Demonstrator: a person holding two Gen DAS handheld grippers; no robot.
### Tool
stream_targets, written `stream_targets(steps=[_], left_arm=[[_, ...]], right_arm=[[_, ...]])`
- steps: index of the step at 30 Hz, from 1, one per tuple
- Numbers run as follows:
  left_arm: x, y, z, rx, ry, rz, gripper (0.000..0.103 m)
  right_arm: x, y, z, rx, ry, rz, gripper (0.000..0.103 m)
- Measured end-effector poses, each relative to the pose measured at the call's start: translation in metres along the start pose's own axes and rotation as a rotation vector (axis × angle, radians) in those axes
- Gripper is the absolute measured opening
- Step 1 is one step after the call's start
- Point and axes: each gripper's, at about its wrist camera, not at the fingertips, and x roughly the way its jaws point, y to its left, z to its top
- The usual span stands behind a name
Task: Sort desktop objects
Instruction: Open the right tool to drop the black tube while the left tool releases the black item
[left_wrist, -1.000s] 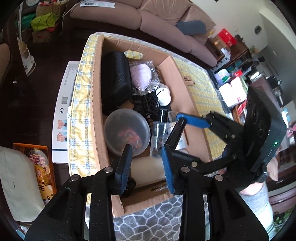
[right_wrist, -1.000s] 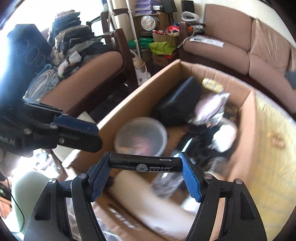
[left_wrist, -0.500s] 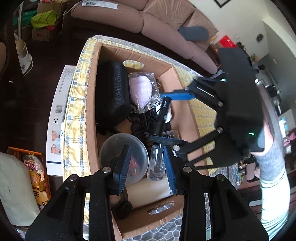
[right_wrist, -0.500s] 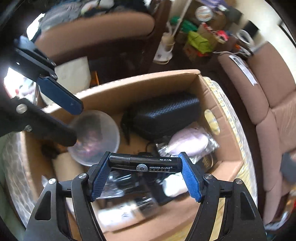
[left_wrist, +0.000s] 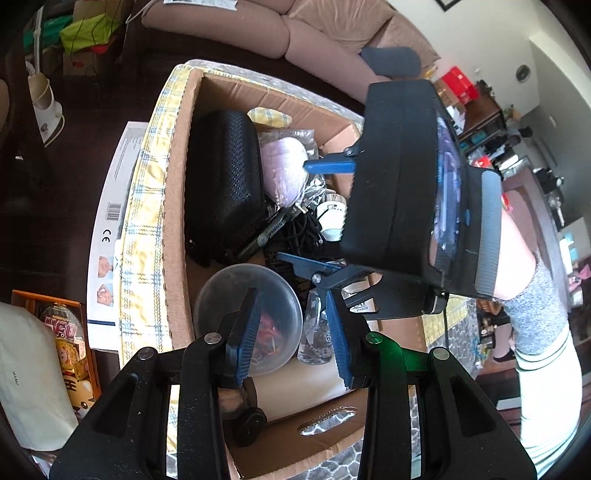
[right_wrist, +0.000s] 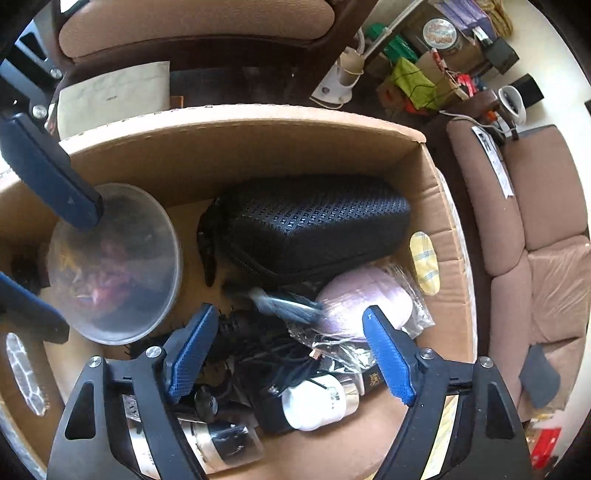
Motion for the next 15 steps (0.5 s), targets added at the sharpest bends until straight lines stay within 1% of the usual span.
stream_targets(steps=[2, 4, 7, 9, 10, 12, 14, 15], left_arm=[[0.000, -0.002, -0.001, 0.005, -0.004, 0.008, 0.038], [-0.002, -0.003, -0.003, 0.011, -0.007, 0.014, 0.041], [-0.003, -0.008, -0.006, 0.022, -0.014, 0.029, 0.053], [-0.005, -0.012, -0.009, 0.036, -0.022, 0.043, 0.069], [-0.005, -0.016, -0.011, 0.044, -0.027, 0.051, 0.074], [-0.006, -0.020, -0.015, 0.053, -0.027, 0.056, 0.093], [-0.007, -0.025, -0.019, 0.055, -0.024, 0.056, 0.102], [-0.008, -0.026, -0.022, 0.053, -0.022, 0.051, 0.102]], right_arm=[[-0.002, -0.002, -0.002, 0.012, -0.001, -0.017, 0.085], [-0.010, -0.007, -0.006, 0.059, -0.024, -0.012, 0.085], [-0.030, -0.018, -0.018, 0.177, -0.092, 0.008, 0.087], [-0.043, -0.022, -0.028, 0.260, -0.136, 0.018, 0.088], [-0.051, -0.023, -0.035, 0.304, -0.153, 0.019, 0.088], [-0.060, -0.022, -0.044, 0.362, -0.175, 0.020, 0.091], [-0.070, -0.019, -0.053, 0.399, -0.192, 0.011, 0.096], [-0.074, -0.018, -0.056, 0.411, -0.198, 0.002, 0.098]])
